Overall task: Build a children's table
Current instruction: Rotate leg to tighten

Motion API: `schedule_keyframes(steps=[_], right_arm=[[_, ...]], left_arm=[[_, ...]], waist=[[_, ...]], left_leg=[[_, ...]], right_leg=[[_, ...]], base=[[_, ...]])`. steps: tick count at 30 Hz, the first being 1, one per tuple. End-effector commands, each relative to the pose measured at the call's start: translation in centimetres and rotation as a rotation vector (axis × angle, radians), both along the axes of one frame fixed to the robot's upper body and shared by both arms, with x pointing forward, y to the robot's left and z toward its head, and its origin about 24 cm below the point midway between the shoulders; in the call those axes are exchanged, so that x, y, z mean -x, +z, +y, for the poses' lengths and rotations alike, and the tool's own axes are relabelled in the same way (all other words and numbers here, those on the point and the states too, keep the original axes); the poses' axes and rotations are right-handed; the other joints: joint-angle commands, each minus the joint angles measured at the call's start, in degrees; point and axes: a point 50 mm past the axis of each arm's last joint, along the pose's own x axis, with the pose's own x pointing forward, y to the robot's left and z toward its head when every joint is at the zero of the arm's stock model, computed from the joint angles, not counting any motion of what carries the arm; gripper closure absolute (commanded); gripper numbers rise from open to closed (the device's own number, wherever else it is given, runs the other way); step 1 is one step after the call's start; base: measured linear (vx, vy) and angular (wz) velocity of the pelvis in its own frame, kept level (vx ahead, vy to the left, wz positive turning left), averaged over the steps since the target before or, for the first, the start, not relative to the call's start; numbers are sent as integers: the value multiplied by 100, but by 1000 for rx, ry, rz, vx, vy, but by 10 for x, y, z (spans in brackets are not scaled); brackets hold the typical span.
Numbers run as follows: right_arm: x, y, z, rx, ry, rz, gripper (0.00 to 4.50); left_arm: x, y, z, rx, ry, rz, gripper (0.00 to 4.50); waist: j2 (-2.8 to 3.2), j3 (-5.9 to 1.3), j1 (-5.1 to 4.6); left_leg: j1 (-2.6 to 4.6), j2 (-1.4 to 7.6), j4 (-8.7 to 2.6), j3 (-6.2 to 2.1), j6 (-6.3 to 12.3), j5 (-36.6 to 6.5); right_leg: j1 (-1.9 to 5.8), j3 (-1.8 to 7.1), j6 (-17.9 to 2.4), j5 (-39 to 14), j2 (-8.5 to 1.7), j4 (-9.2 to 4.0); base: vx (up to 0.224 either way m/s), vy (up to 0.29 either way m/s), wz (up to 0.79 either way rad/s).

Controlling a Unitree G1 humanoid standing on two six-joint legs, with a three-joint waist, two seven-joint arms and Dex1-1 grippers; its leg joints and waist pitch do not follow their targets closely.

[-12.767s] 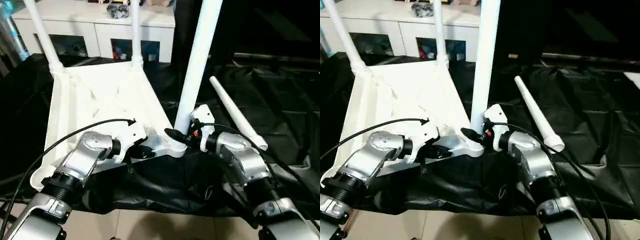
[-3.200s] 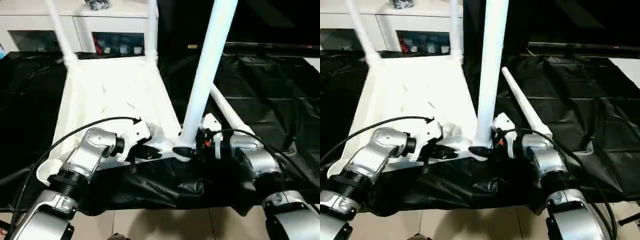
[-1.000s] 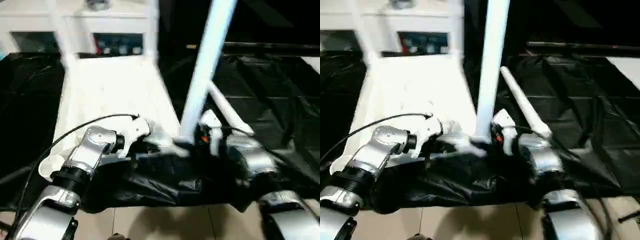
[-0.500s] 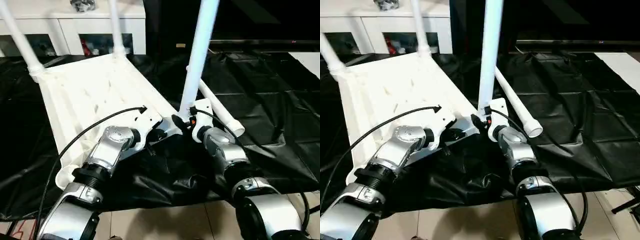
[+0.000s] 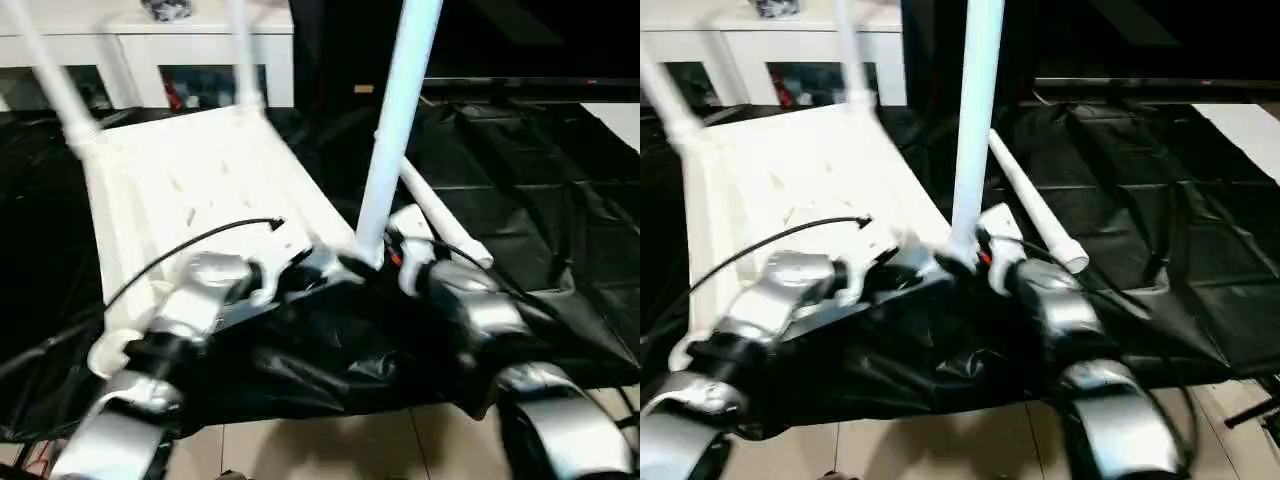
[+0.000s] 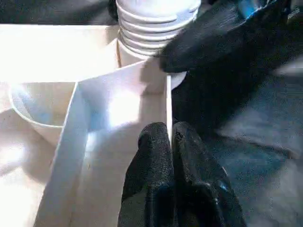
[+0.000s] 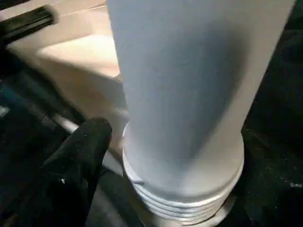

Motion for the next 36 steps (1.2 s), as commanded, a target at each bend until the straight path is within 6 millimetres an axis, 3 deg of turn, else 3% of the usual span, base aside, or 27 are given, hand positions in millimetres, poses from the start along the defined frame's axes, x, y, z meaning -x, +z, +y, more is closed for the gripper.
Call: schedule_keyframes(steps=[1, 6, 12, 16, 18, 21, 23, 25, 26, 28, 30, 31, 33, 34, 35, 36], right_arm=[[12, -5, 13, -5, 158, 42, 55], [27, -6, 4, 19, 301, 92, 55], [29, -5, 5, 3, 313, 107, 117], [29, -6, 9, -5, 307, 114, 133], [26, -7, 13, -18, 260, 109, 164], [19, -10, 19, -21, 142, 103, 165], [8, -14, 23, -4, -26, 90, 172], [4, -15, 25, 4, -85, 85, 173], [-3, -19, 28, -1, -239, 121, 173], [-6, -22, 34, -8, -321, 146, 174], [-8, -24, 43, -11, -393, 157, 174], [-8, -24, 46, -10, -422, 161, 174], [-10, -23, 56, -2, -440, 147, 174], [-10, -23, 56, -2, -440, 147, 174], [-10, -22, 58, -3, -429, 139, 174], [-10, -21, 59, -26, -414, 142, 139]], left_arm=[[4, 12, -16, 78, -117, -35, 450], [7, 7, -3, 48, -151, 0, 450], [7, 6, 1, 41, -154, 8, 450], [8, 6, 1, 42, -160, 7, 450], [8, 6, -1, 54, -149, -1, 450], [6, 7, -6, 51, -100, -23, 450], [2, 7, -10, 39, -29, -43, 450], [0, 7, -11, 36, -6, -50, 450], [-5, 8, -16, 41, 83, -56, 450], [-8, 10, -21, 52, 151, -51, 450], [-11, 11, -29, 61, 213, -55, 450], [-11, 12, -32, 63, 231, -59, 450], [-8, 14, -43, 80, 229, -61, 450], [-8, 14, -43, 80, 229, -61, 450], [-7, 14, -45, 84, 227, -58, 450], [-6, 14, -47, 91, 219, -53, 450]], waist=[[-11, -356, 28], [-2, -357, 115], [-15, -365, 135], [-10, -368, 146], [-12, -363, 143], [-23, -345, 114], [-18, -315, 34], [-21, -309, -5], [-10, -302, -54], [-17, -308, -140], [-26, -309, -139], [-54, -319, -147], [-35, -333, -154], [-54, -343, -158], [-42, -360, -147], [-37, -377, -147]], left_leg=[[89, 65, -328, -6, 497, -996], [102, 74, -341, -6, 406, -1023], [90, 65, -343, -12, 332, -945], [96, 65, -339, -9, 326, -927], [93, 65, -345, -10, 300, -965], [97, 65, -364, -16, 233, -1086], [102, 57, -403, -40, 79, -1375], [100, 51, -414, -50, -20, -1474], [88, 45, -427, -71, -75, -1584], [82, 37, -429, -82, -155, -1634], [100, 38, -416, -67, -111, -1600], [96, 35, -405, -56, -79, -1534], [86, 35, -396, -51, -23, -1409], [75, 29, -387, -49, 1, -1335], [66, 20, -372, -43, 77, -1147], [64, 22, -354, -32, 167, -975]], right_leg=[[284, 192, -1544, -216, -214, -411], [263, 201, -1498, -243, -214, -402], [271, 204, -1463, -245, -226, -396], [265, 204, -1466, -213, -224, -393], [266, 204, -1450, -274, -231, -399], [247, 208, -1415, -503, -240, -421], [234, 208, -1319, -1077, -253, -482], [231, 212, -1238, -1368, -259, -500], [236, 206, -1154, -1606, -262, -522], [228, 204, -1054, -1815, -255, -537], [195, 219, -1069, -1666, -244, -550], [200, 220, -1105, -1509, -239, -540], [207, 217, -1160, -1262, -235, -514], [220, 214, -1181, -1138, -229, -502], [239, 213, -1226, -791, -210, -470], [249, 212, -1313, -388, -202, -430]], base=[[0, 0, 0], [0, 0, 0], [0, 0, 0], [0, 0, 0], [0, 0, 0], [0, 0, 0], [0, 0, 0], [0, 0, 0], [0, 0, 0], [0, 0, 0], [0, 0, 0], [0, 0, 0], [0, 0, 0], [0, 0, 0], [0, 0, 0], [0, 0, 0]])
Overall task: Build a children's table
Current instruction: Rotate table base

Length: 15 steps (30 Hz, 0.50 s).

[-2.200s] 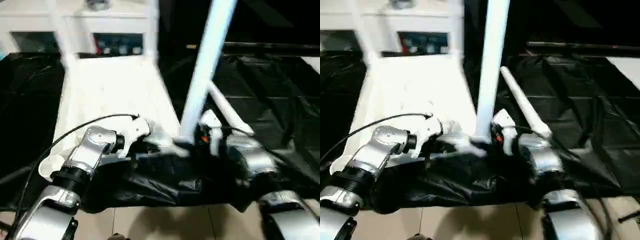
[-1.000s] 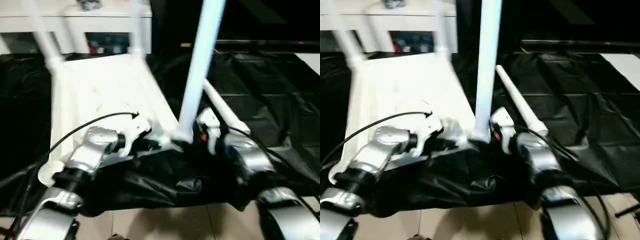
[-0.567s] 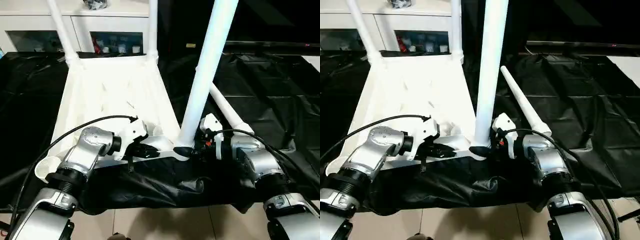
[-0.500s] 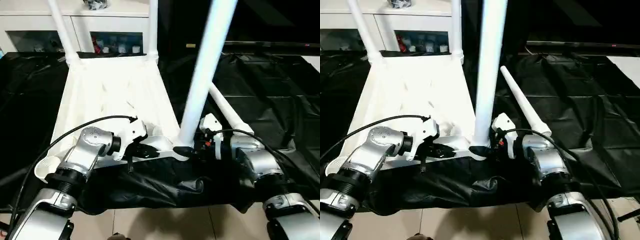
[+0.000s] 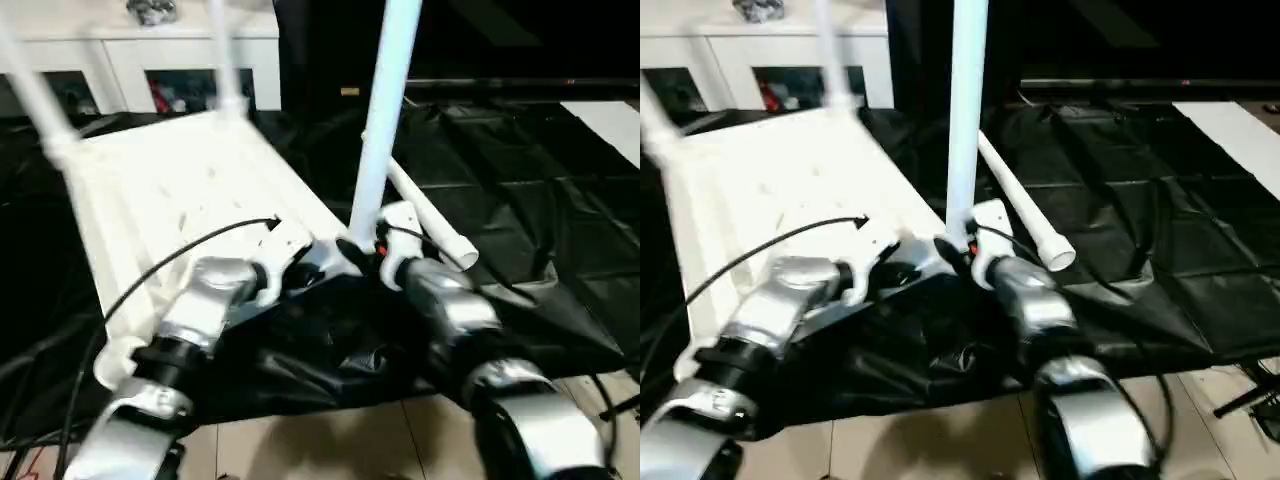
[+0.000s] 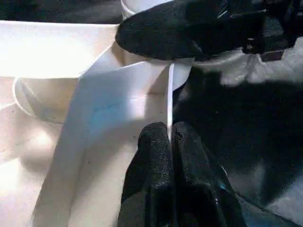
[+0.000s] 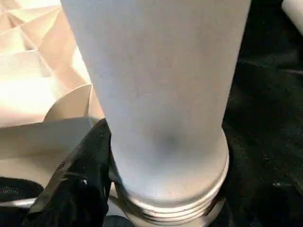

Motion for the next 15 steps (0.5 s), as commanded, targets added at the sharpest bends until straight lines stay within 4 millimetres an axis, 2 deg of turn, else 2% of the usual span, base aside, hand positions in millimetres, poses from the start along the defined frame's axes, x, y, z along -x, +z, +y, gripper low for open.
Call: schedule_keyframes(steps=[1, 2, 3, 7, 9, 10, 11, 12, 13, 15], right_arm=[[13, -18, 21, -48, 86, 105, 139], [13, -17, 21, -64, 86, 107, 139], [11, -15, 17, -55, 86, 90, 102], [8, -8, 9, -48, 90, 37, 99], [6, -3, 1, -60, 81, 5, 99], [5, 1, -8, -62, 85, -34, 99], [5, 1, -8, -62, 85, -34, 99], [6, 6, -21, -70, 60, -65, 99], [6, 6, -21, -70, 60, -65, 99], [10, 10, -35, -86, 37, -96, 99]], left_arm=[[4, 13, -26, 77, -77, -47, 450], [5, 12, -26, 76, -76, -45, 450], [5, 12, -27, 75, -67, -39, 450], [4, 11, -26, 69, -40, -30, 450], [1, 11, -24, 59, 6, -21, 450], [-2, 10, -22, 46, 60, -13, 450], [-2, 10, -22, 46, 60, -13, 450], [-7, 9, -19, 29, 124, -14, 450], [-7, 9, -19, 29, 124, -14, 450], [-13, 9, -15, 12, 203, -19, 450]], waist=[[-5, -377, 33], [-4, -378, 35], [9, -370, 31], [16, -356, 36], [23, -357, 47], [34, -363, 69], [23, -363, 85], [6, -375, 111], [6, -386, 130], [37, -395, 127]], left_leg=[[29, 15, -332, -15, 277, -822], [31, 18, -330, -12, 324, -790], [35, 20, -326, -5, 397, -785], [63, 34, -336, -2, 336, -1049], [66, 36, -337, -2, 304, -1047], [73, 39, -331, -2, 315, -993], [70, 38, -329, 3, 326, -956], [63, 31, -313, 8, 377, -813], [56, 27, -304, 5, 443, -686], [34, 8, -291, -5, 510, -582]], right_leg=[[283, 193, -1398, -112, -189, -391], [287, 193, -1434, -24, -193, -385], [287, 190, -1497, 35, -195, -388], [273, 191, -1488, -352, -202, -435], [281, 195, -1471, -330, -195, -427], [281, 197, -1481, -241, -199, -421], [290, 198, -1471, -175, -193, -422], [302, 201, -1481, 56, -187, -398], [316, 199, -1488, 283, -187, -377], [337, 191, -1497, 512, -175, -355]], base=[[0, 0, 0], [0, 0, 0], [0, 0, 0], [0, 0, 0], [0, 0, 0], [0, 0, 0], [0, 0, 0], [0, 0, 0], [0, 0, 0], [0, 0, 0]])
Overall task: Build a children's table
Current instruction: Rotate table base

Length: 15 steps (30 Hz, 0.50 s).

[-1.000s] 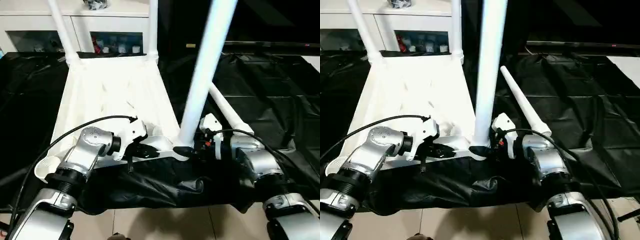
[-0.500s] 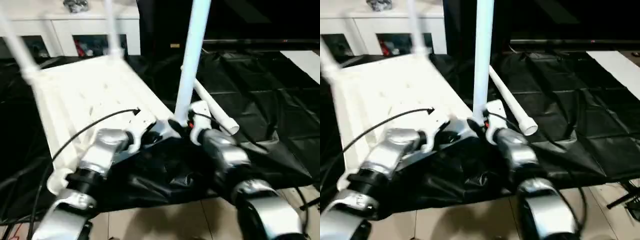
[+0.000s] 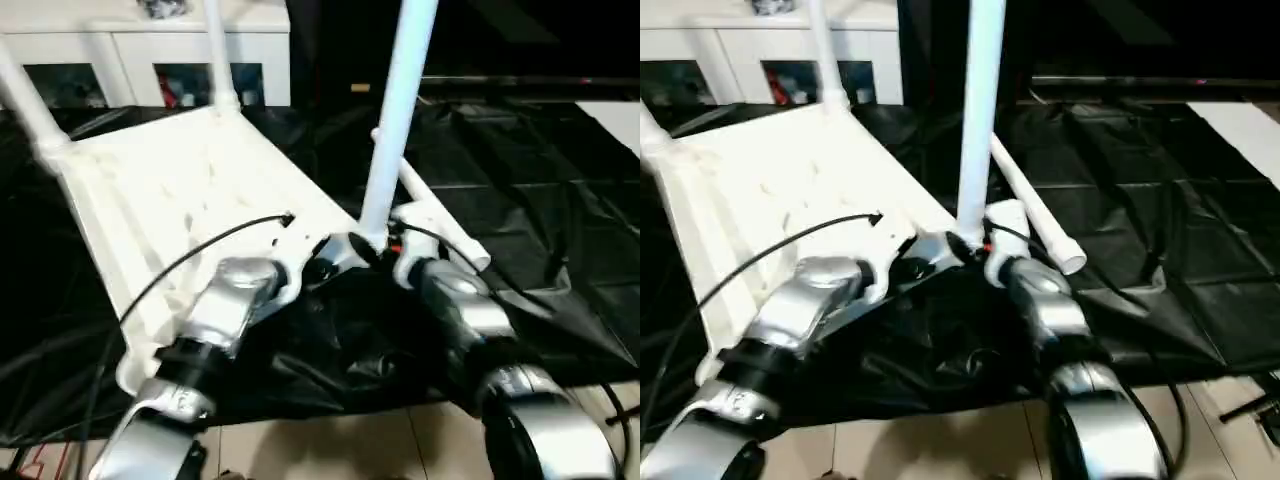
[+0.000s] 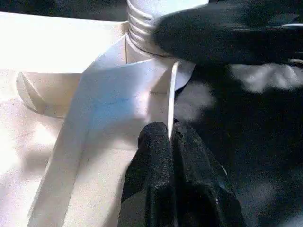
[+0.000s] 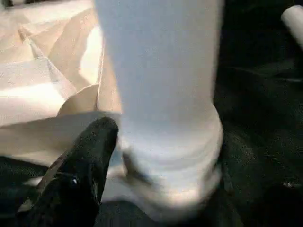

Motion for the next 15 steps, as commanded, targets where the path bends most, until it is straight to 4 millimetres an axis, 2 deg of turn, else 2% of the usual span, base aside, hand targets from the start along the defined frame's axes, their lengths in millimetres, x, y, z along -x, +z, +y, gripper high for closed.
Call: schedule_keyframes(steps=[1, 2, 4, 6, 9, 14, 15], right_arm=[[2, 7, -1, -22, 28, -27, 99], [3, 7, -2, -21, 27, -30, 99], [7, 8, -10, -19, 6, -48, 99], [9, 10, -14, -25, -17, -59, 99], [11, 12, -16, -43, -35, -63, 99], [16, 5, -13, -6, -32, -10, 99], [15, 3, -13, 1, -45, 3, 99]], left_arm=[[-8, 5, 6, -8, 91, -24, 450], [-8, 6, 6, -9, 97, -25, 450], [-11, 6, 6, -10, 129, -33, 450], [-14, 7, 6, -14, 153, -36, 450], [-17, 8, 7, -21, 185, -41, 450], [-27, 9, 14, -50, 340, -37, 450], [-29, 10, 13, -31, 353, -36, 450]], waist=[[-9, -408, 18], [-12, -418, 13], [34, -425, -6], [21, -417, -3], [47, -404, -1], [46, -403, 0], [26, -406, -2]], left_leg=[[56, -1, -288, -14, 507, -593], [41, -5, -289, -24, 524, -556], [41, 2, -269, -29, 592, -509], [44, 5, -269, -24, 622, -521], [50, 5, -275, -26, 581, -628], [50, -1, -275, -35, 528, -617], [49, -4, -273, -37, 510, -620]], right_leg=[[356, 187, -1482, 561, -172, -338], [373, 180, -1496, 579, -178, -331], [356, 180, -1568, 656, -189, -328], [348, 175, -1587, 641, -178, -340], [338, 170, -1596, 403, -178, -364], [341, 170, -1554, 459, -166, -358], [348, 168, -1558, 442, -174, -360]], base=[[0, 0, 0], [0, 0, 0], [0, 0, 0], [0, 0, 0], [0, 0, 0], [0, 0, 0], [0, 0, 0]])
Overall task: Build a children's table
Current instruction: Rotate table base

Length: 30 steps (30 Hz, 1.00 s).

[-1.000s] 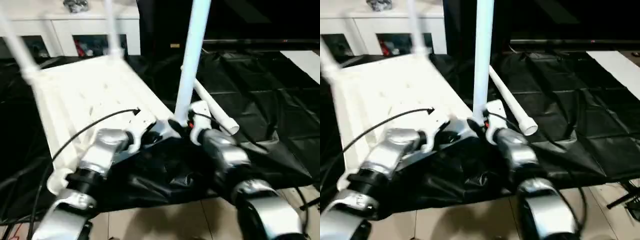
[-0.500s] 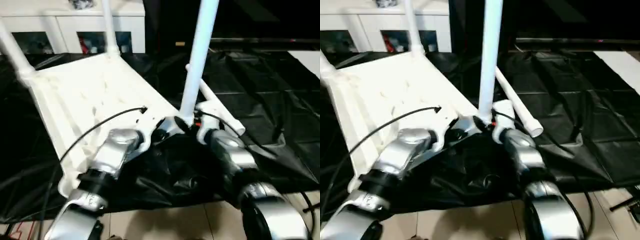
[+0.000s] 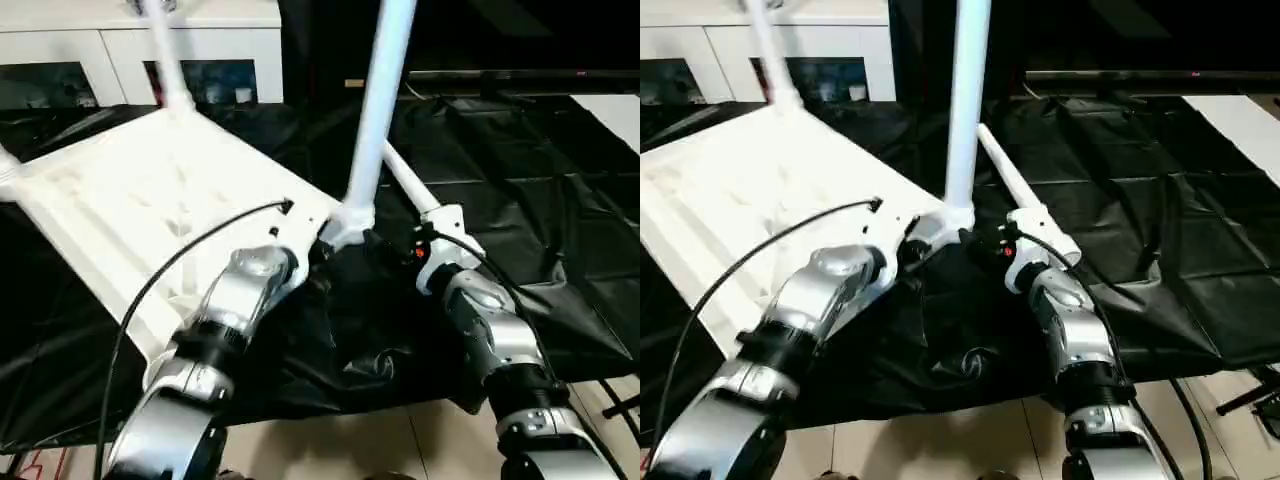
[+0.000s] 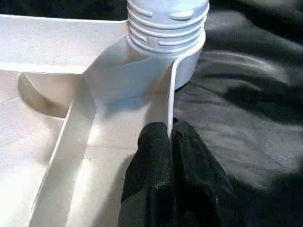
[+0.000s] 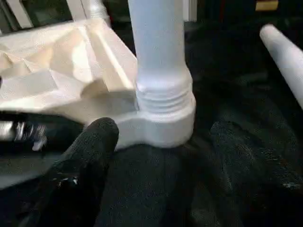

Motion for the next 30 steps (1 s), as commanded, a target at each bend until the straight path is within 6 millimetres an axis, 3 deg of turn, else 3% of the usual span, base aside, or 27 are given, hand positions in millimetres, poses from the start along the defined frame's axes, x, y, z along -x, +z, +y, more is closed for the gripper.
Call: schedule_keyframes(steps=[1, 2, 3, 8, 14, 15, 17, 18, 19, 21, 22, 24, 25, 26, 28, 30], right_arm=[[0, -5, -1, 24, -29, 31, 99], [0, -5, -1, 26, -35, 34, 99], [-3, -6, 2, 35, -67, 43, 96], [-5, -8, 8, 66, -72, 66, 96], [-8, -11, 22, 114, -27, 89, 96], [-9, -10, 26, 121, -16, 84, 96], [-9, -10, 28, 121, -10, 82, 96], [-10, -9, 31, 121, -3, 81, 96], [-10, -9, 32, 121, 1, 81, 96], [-10, -9, 33, 120, 7, 82, 96], [-11, -9, 36, 119, 21, 85, 96], [-11, -9, 37, 120, 26, 86, 96], [-12, -9, 39, 122, 32, 89, 96], [-12, -10, 41, 127, 39, 96, 96], [-13, -11, 43, 130, 43, 100, 96], [-14, -11, 45, 134, 46, 104, 96]], left_arm=[[-8, 6, 12, 11, 116, -17, 450], [-9, 7, 12, 22, 117, -19, 450], [-11, 14, 8, 89, 70, -70, 405], [-14, 21, 9, 73, 43, -131, 366], [-16, 36, 25, -39, 51, -288, 361], [-16, 43, 39, -75, 87, -314, 361], [-16, 47, 50, -109, 113, -329, 361], [-13, 55, 66, -170, 139, -341, 361], [-12, 59, 74, -198, 151, -353, 361], [-10, 65, 86, -236, 177, -358, 361], [-3, 75, 110, -332, 225, -358, 361], [0, 79, 118, -368, 242, -354, 361], [4, 81, 129, -427, 260, -339, 361], [12, 84, 146, -521, 289, -308, 361], [19, 88, 160, -588, 317, -278, 361], [29, 89, 175, -667, 338, -234, 361]], waist=[[-10, -424, 50], [-57, -427, 45], [-29, -431, 53], [-31, -433, 115], [0, -414, 141], [5, -404, 144], [15, -413, 144], [22, -419, 150], [4, -415, 127], [38, -418, 118], [4, -410, 109], [50, -405, 102], [50, -402, 99], [6, -404, 101], [56, -390, 84], [45, -388, 112]], left_leg=[[74, -21, -282, -25, 509, -607], [66, -22, -281, -23, 519, -585], [72, -23, -276, -26, 545, -517], [88, -2, -261, -11, 697, -344], [106, 33, -299, -22, 465, -583], [109, 36, -303, -18, 409, -617], [109, 27, -302, -19, 369, -608], [111, 34, -302, -24, 328, -582], [97, 23, -305, -23, 325, -522], [124, 30, -300, -18, 284, -523], [115, 20, -303, -7, 265, -532], [119, 36, -313, -20, 219, -535], [125, 26, -310, -15, 206, -539], [129, 31, -316, -16, 174, -541], [136, 32, -323, -19, 112, -593], [153, 33, -326, -11, 71, -582]], right_leg=[[377, 178, -1558, 411, -190, -369], [384, 179, -1560, 406, -194, -370], [378, 180, -1584, 428, -202, -362], [354, 180, -1637, 629, -199, -330], [336, 172, -1519, 223, -217, -348], [330, 176, -1509, 223, -217, -346], [329, 176, -1492, 259, -209, -332], [339, 176, -1476, 293, -217, -311], [341, 173, -1449, 337, -204, -308], [321, 176, -1452, 328, -201, -299], [320, 177, -1462, 292, -190, -310], [306, 168, -1455, 217, -198, -293], [301, 172, -1443, 202, -185, -302], [303, 172, -1438, 172, -191, -300], [283, 175, -1403, -21, -198, -299], [263, 182, -1412, -15, -196, -296]], base=[[0, 0, 0], [0, 0, 0], [0, 0, 0], [0, 0, 0], [0, 0, 0], [0, 0, 0], [0, 0, 0], [0, 0, 0], [0, 0, 0], [0, 0, 0], [0, 0, 0], [0, 0, 0], [0, 0, 0], [0, 0, 0], [0, 0, 0], [0, 0, 0]])
